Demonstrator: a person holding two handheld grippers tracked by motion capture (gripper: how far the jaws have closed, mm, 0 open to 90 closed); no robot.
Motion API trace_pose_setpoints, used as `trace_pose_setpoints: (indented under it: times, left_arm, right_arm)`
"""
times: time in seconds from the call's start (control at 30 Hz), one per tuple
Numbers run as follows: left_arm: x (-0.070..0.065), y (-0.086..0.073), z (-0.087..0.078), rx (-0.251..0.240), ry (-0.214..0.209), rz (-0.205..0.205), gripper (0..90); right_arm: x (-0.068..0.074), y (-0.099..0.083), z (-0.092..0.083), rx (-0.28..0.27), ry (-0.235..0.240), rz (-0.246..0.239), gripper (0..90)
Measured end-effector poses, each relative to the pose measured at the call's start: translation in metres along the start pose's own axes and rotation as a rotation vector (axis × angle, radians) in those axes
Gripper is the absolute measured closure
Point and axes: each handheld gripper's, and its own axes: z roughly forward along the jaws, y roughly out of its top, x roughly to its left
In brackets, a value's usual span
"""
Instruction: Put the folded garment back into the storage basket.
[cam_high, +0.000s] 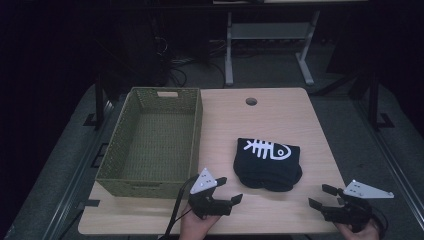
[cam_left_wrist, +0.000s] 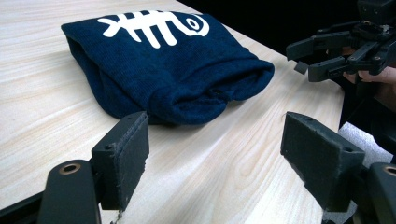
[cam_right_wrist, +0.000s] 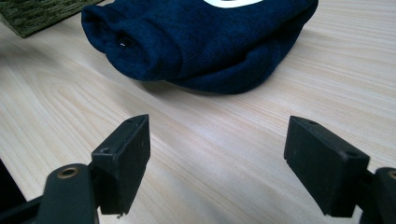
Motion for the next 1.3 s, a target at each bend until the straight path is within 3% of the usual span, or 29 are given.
trace_pose_setpoints:
  times: [0.37,0.5,0.8,1.03,1.13,1.3]
  left_arm:
    - [0.003,0.003,0.004,-0.002,-0.001,-0.019,23.3]
    - [0.002,0.010,0.009,0.001,0.004,-0.007,23.2]
    - [0.006,0.029,0.025,0.007,0.027,-0.025,22.8]
    - [0.013,0.041,0.042,0.025,0.055,-0.053,23.0]
    - [0.018,0.045,0.048,0.057,0.079,-0.065,23.1]
    - [0.028,0.053,0.057,0.060,0.112,-0.109,23.0]
  right_arm:
    - [-0.004,0.006,-0.001,-0.034,0.001,0.038,20.0]
    - [-0.006,0.016,0.000,-0.047,0.002,0.044,19.0]
    - [-0.009,0.035,0.007,-0.043,0.009,0.037,18.4]
    - [-0.014,0.050,0.017,-0.019,-0.014,0.021,18.4]
    - [-0.019,0.057,0.024,0.001,-0.005,0.032,18.0]
    - [-0.025,0.065,0.038,0.043,0.015,0.034,17.8]
